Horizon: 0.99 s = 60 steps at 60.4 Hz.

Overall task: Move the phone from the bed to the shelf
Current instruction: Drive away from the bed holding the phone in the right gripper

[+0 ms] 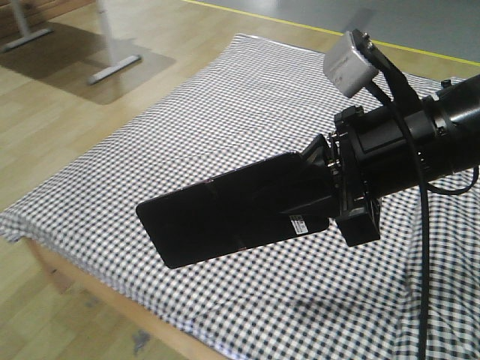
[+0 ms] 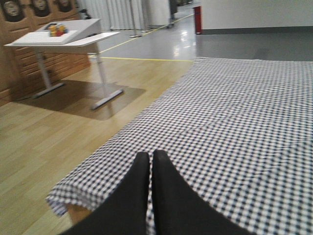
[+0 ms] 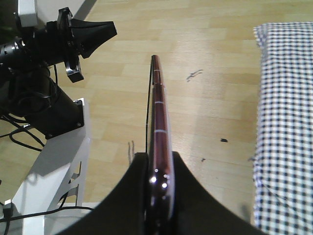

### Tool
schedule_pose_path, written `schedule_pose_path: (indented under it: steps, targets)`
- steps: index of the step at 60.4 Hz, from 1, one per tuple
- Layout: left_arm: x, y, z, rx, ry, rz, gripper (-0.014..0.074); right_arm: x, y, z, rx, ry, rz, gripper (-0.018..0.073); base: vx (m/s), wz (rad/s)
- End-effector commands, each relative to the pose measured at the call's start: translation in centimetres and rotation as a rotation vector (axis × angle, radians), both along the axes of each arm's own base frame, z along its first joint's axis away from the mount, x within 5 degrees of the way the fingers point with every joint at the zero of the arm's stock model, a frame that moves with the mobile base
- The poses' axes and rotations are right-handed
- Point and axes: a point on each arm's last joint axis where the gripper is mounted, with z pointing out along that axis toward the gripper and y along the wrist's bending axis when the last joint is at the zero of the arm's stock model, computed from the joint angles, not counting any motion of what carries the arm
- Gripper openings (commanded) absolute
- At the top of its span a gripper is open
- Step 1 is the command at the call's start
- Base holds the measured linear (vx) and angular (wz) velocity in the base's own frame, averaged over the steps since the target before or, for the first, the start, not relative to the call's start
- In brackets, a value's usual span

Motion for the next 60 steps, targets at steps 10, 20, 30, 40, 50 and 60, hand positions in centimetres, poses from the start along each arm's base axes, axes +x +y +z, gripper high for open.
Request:
schedule_pose_path:
  steps: [10, 20, 30, 40, 50, 60]
  targets:
    - [-0.12, -0.03, 1.47, -0.012, -0.106, -0.005, 0.0001, -1.34, 0.10, 1.97, 0.083, -0.007, 0.045, -0.0002, -0.13, 0.49]
    - [-0.12, -0.03, 1.47, -0.012, -0.106, -0.005, 0.0001, -1.34, 0.10, 1.97, 0.083, -0.007, 0.045, -0.0002, -0.13, 0.49]
    - [-0.12, -0.03, 1.47, -0.012, -0.106, -0.005, 0.0001, -1.34, 0.10, 1.97, 0.083, -0.007, 0.045, -0.0002, -0.13, 0.50]
    - [-0.12, -0.03, 1.47, -0.012, -0.106, -0.005, 0.0001, -1.34, 0.10, 1.97, 0.083, -0.007, 0.045, -0.0002, -0.13, 0.51]
    - [-0.12, -0.03, 1.47, -0.012, -0.106, -0.005, 0.0001, -1.34, 0.10, 1.97, 0.083, -0.007, 0.045, -0.0002, -0.14, 0.53]
    - [-0.12, -0.03, 1.47, -0.012, -0.106, -0.005, 0.0001, -1.34, 0.10, 1.97, 0.083, -0.007, 0.045, -0.0002, -0.15, 0.56]
